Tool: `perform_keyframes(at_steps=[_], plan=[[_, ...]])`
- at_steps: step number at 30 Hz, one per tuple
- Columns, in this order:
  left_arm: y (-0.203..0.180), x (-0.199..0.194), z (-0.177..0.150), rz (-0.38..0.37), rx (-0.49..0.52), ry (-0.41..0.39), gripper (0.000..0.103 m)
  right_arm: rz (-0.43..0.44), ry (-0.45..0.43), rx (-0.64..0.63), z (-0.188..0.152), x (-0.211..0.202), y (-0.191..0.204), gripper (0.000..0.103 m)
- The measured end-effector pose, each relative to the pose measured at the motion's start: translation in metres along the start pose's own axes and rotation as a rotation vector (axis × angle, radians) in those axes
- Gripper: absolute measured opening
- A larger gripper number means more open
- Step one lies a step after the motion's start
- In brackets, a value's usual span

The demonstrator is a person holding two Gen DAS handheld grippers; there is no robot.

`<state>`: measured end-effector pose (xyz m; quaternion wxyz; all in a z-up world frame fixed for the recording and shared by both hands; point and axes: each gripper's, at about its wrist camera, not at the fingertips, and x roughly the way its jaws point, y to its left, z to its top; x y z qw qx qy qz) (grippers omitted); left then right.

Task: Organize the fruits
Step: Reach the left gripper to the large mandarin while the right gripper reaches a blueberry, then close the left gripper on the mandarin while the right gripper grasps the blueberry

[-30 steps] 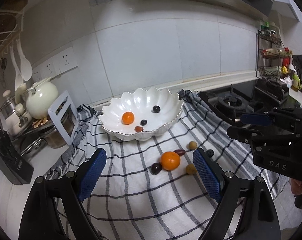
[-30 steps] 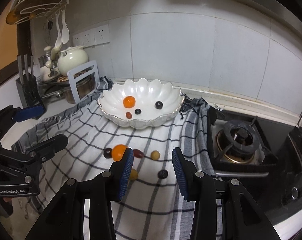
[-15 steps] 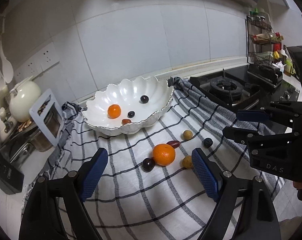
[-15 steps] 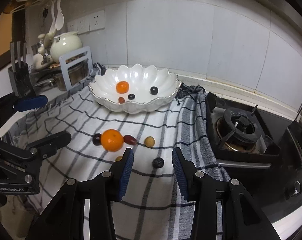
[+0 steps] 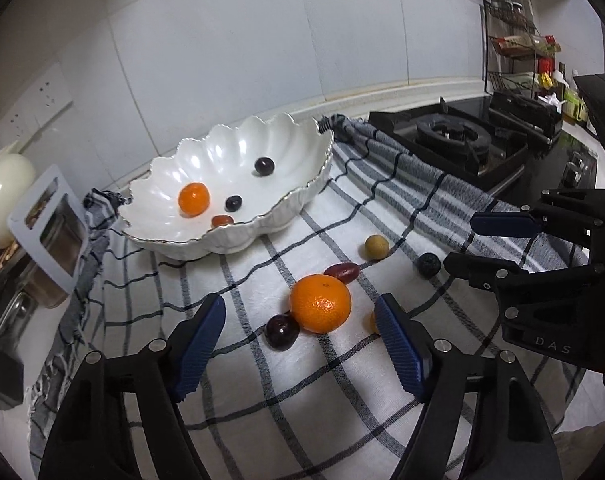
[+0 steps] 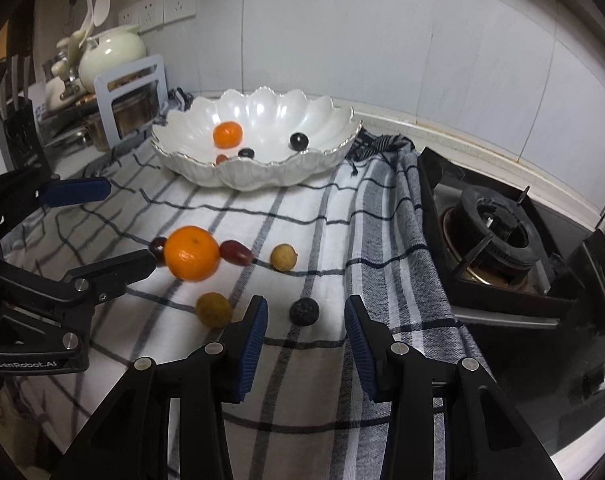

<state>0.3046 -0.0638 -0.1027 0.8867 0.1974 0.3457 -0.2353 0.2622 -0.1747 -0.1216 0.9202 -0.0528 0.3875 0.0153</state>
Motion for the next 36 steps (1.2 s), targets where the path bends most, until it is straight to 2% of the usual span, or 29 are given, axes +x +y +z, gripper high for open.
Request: perform_keyframes(at_steps=[14, 28, 36], plan=[[0.000, 0.039, 0.001, -0.057, 0.011, 0.067, 0.068, 0.010, 0.040, -0.027, -0.001, 0.030, 0.001, 0.038], [-0.003, 0.058, 0.002, -0.103, 0.012, 0.102, 0.061, 0.017, 0.098, -0.028, -0.005, 0.050, 0.000, 0.026], [-0.004, 0.065, 0.001, -0.111, 0.003, 0.121, 0.050, 0.020, 0.101, -0.028, -0.005, 0.052, 0.001, 0.023]])
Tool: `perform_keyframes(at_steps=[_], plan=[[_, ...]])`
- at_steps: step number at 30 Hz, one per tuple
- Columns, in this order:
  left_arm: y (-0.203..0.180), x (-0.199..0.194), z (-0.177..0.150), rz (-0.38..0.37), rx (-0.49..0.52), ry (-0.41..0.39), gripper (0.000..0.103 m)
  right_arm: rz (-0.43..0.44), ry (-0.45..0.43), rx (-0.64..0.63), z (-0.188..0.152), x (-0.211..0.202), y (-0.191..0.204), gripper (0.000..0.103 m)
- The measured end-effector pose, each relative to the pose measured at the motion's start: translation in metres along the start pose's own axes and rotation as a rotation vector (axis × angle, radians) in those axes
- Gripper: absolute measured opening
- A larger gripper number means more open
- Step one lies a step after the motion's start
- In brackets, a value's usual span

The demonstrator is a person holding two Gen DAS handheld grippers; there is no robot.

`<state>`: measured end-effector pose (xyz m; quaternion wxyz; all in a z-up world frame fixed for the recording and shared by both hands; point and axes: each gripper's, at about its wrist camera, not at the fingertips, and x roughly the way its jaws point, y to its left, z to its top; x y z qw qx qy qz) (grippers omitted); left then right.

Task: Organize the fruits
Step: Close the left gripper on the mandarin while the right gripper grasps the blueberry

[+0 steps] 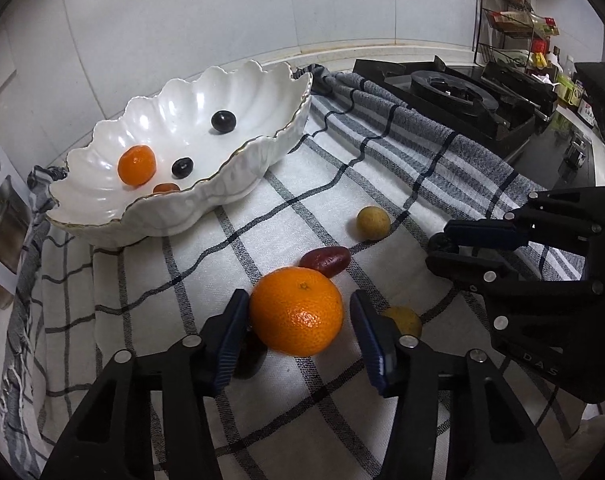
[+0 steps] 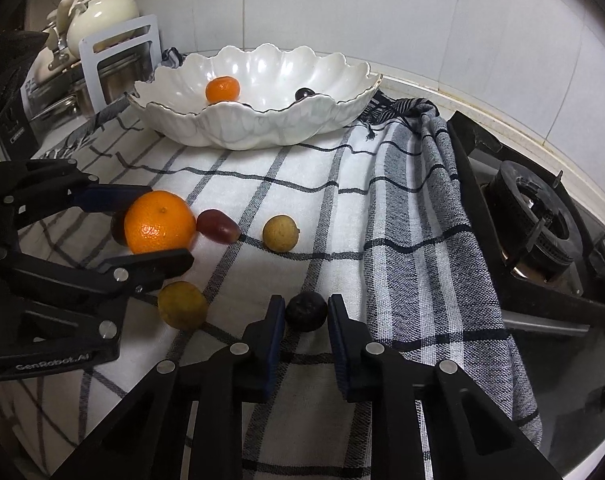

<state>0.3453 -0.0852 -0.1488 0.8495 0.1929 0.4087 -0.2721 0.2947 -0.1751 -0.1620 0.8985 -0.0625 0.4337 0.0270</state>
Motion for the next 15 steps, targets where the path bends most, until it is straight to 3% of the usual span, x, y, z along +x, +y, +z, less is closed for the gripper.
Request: perform_keyframes(at_steps=[2, 15], plan=[[0.000, 0.001, 0.000, 0.011, 0.000, -0.001, 0.046, 0.005, 0.000, 0.006, 0.000, 0.000, -0.001, 0.023], [0.003, -0.017, 0.002, -0.001, -0.061, -0.038, 0.046, 0.020, -0.042, 0.034, 0.007, -0.018, -0.004, 0.023]])
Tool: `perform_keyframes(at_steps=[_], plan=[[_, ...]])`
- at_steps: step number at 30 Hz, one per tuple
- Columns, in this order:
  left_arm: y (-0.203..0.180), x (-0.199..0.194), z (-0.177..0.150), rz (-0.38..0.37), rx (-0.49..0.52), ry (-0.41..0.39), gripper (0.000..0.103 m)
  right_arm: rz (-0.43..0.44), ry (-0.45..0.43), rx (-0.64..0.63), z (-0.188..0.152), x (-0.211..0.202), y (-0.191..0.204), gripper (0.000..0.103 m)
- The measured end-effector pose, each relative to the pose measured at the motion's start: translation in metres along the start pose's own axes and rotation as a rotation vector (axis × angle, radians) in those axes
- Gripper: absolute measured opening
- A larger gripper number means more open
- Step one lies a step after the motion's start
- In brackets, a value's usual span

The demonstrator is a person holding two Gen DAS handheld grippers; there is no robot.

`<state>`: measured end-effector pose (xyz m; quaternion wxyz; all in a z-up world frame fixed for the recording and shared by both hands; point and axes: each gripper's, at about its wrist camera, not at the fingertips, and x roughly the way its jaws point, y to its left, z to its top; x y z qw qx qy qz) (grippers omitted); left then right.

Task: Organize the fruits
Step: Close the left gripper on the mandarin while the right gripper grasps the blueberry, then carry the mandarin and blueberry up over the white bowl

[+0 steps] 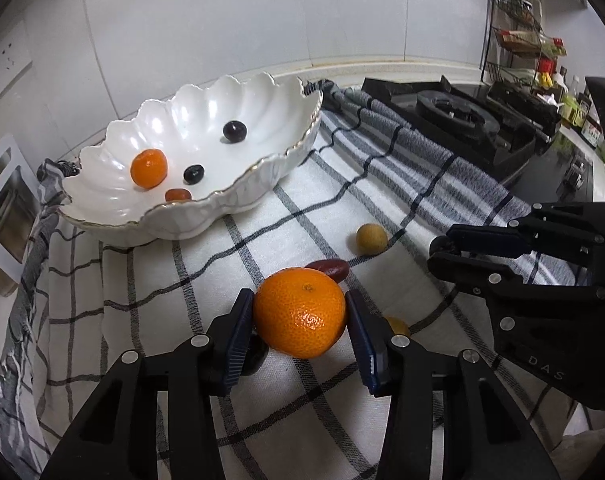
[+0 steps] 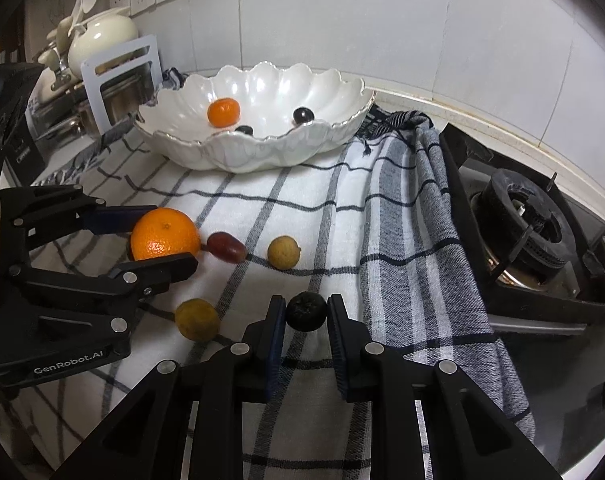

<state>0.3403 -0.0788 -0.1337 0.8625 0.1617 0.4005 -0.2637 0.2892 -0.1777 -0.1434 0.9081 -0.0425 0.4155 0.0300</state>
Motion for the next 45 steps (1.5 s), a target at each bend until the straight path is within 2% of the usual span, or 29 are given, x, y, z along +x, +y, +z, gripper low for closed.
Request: perform_keyframes(at_steps=[16, 33, 45], plan=[[0.014, -0.047, 0.009, 0.012, -0.169, -0.105, 0.046, 0.027, -0.112, 0.041, 0.019, -0.037, -0.002, 0.023], [0.028, -0.097, 0.022, 0.077, -0.242, -0.241, 0.046, 0.008, -0.291, 0.017, 0.054, -0.077, 0.004, 0.023], [0.054, -0.107, 0.039, 0.137, -0.274, -0.297, 0.046, 0.019, -0.349, -0.003, 0.089, -0.076, 0.012, 0.023]])
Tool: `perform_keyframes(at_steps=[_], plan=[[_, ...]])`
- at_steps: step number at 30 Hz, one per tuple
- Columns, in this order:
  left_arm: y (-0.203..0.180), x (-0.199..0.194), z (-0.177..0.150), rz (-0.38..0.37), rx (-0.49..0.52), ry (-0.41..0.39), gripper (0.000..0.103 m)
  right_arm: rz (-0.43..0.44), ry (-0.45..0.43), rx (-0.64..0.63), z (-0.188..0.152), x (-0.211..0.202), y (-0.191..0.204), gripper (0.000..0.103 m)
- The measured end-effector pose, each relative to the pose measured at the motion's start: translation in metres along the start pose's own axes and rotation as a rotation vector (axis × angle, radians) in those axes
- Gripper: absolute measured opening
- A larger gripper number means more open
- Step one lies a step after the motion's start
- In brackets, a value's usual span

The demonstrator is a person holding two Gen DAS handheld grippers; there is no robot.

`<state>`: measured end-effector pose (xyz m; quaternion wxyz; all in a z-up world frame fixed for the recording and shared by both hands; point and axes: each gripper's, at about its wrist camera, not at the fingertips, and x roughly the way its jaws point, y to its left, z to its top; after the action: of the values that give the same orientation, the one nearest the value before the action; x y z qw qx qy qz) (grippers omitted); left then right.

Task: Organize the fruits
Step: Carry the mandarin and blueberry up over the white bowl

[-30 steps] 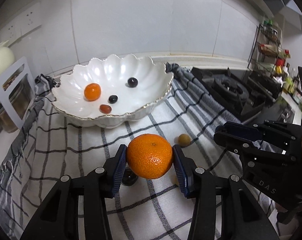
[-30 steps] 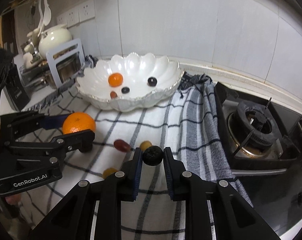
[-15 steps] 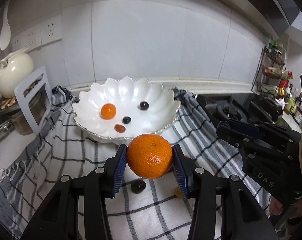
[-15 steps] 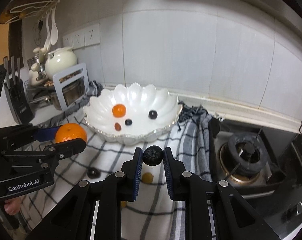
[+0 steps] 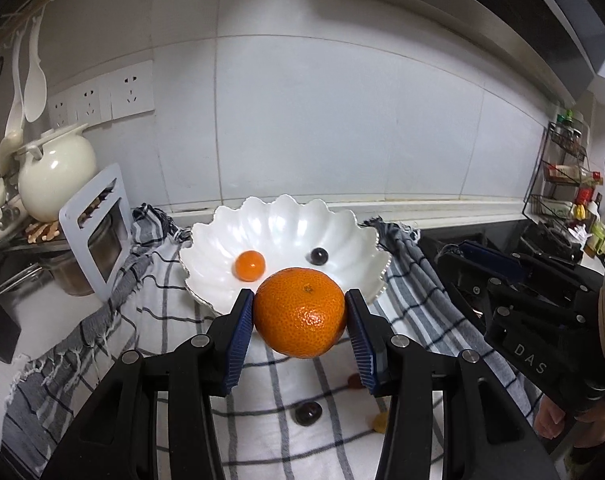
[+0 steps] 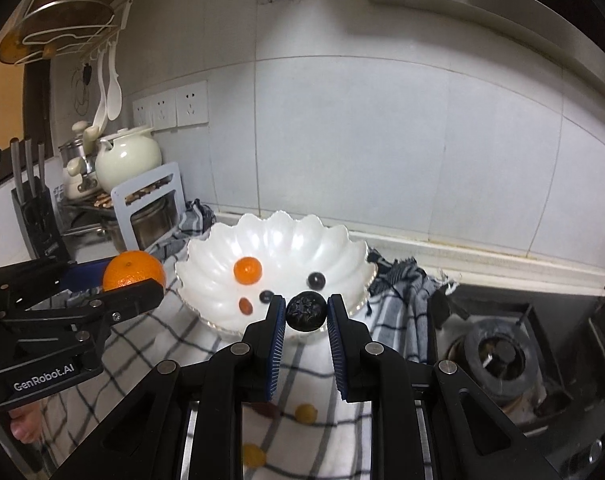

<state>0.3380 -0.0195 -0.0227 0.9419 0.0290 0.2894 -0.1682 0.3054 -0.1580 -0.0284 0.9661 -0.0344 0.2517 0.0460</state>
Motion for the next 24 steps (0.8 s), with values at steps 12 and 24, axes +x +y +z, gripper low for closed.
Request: perform_keyframes(at_steps=[12, 24], plan=[[0.027, 0.033, 0.023, 0.050, -0.025, 0.011, 0.046, 0.005, -0.004, -0.024, 0.029, 0.041, 0.006, 0.023], [0.047, 0.089, 0.050, 0.074, -0.026, 0.077, 0.046, 0.010, 0.065, -0.063, 0.055, 0.107, 0.007, 0.023]])
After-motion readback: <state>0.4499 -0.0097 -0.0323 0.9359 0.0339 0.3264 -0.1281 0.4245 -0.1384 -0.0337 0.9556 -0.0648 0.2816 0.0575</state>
